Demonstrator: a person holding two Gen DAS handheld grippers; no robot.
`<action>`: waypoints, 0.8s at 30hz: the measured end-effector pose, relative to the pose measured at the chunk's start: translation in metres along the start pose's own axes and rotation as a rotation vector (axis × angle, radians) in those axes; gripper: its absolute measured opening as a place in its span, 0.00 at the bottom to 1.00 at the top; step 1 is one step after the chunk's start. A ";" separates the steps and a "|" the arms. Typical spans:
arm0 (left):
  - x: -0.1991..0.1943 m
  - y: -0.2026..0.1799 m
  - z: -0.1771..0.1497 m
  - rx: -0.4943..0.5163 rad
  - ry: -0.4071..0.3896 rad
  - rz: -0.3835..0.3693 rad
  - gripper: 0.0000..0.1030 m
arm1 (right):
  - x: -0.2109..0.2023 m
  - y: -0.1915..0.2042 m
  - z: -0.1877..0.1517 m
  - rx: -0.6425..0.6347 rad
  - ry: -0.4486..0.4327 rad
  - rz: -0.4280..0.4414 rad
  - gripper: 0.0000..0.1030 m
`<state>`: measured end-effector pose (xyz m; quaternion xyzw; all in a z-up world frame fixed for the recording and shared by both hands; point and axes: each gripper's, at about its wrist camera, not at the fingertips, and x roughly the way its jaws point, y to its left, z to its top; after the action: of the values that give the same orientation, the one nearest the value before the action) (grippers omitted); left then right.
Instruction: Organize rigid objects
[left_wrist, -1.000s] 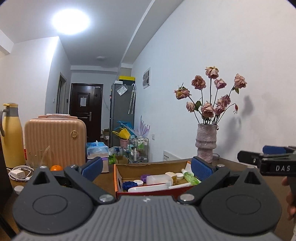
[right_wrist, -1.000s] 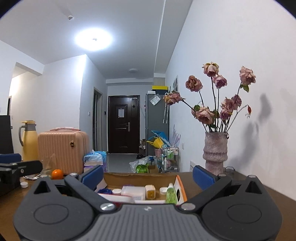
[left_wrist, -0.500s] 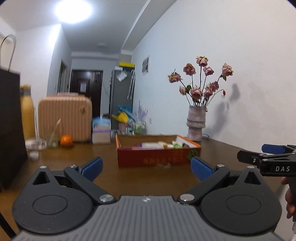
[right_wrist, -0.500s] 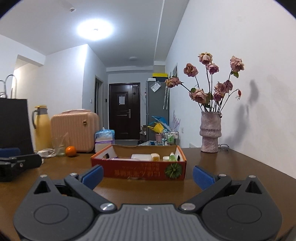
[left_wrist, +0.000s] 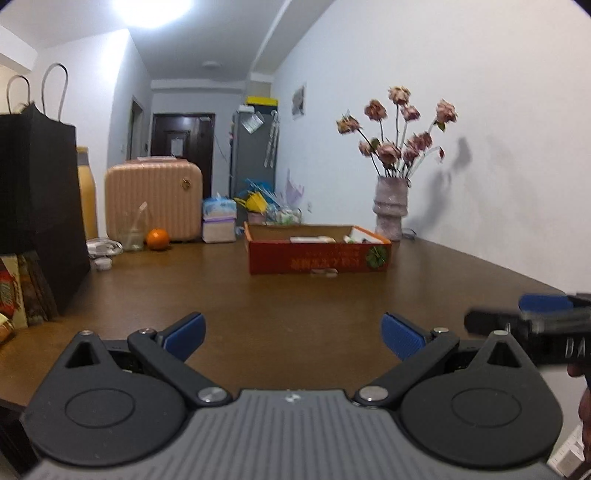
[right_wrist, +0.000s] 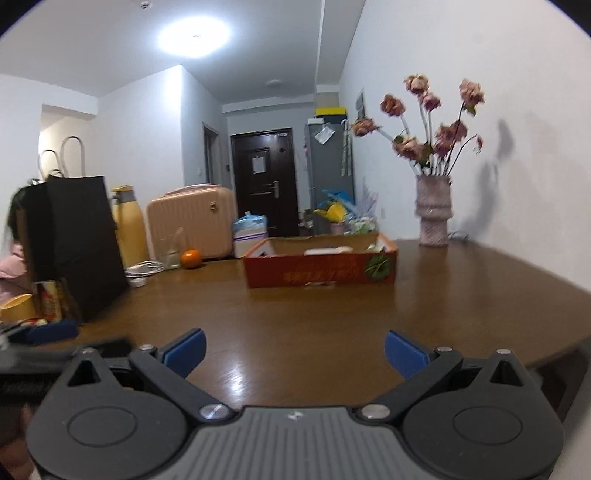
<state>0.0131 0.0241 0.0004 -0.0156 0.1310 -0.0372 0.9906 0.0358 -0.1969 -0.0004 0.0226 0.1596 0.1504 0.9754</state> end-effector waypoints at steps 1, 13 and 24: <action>-0.001 0.000 0.001 0.002 -0.008 0.002 1.00 | 0.000 0.002 -0.001 -0.015 0.002 -0.014 1.00; -0.001 -0.005 0.002 0.021 -0.009 -0.007 1.00 | -0.004 -0.005 0.006 -0.001 -0.041 -0.050 1.00; -0.002 -0.005 0.004 0.021 -0.009 -0.013 1.00 | -0.003 -0.005 0.006 -0.004 -0.053 -0.053 1.00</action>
<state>0.0119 0.0189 0.0049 -0.0061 0.1259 -0.0450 0.9910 0.0365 -0.2022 0.0060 0.0202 0.1341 0.1244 0.9829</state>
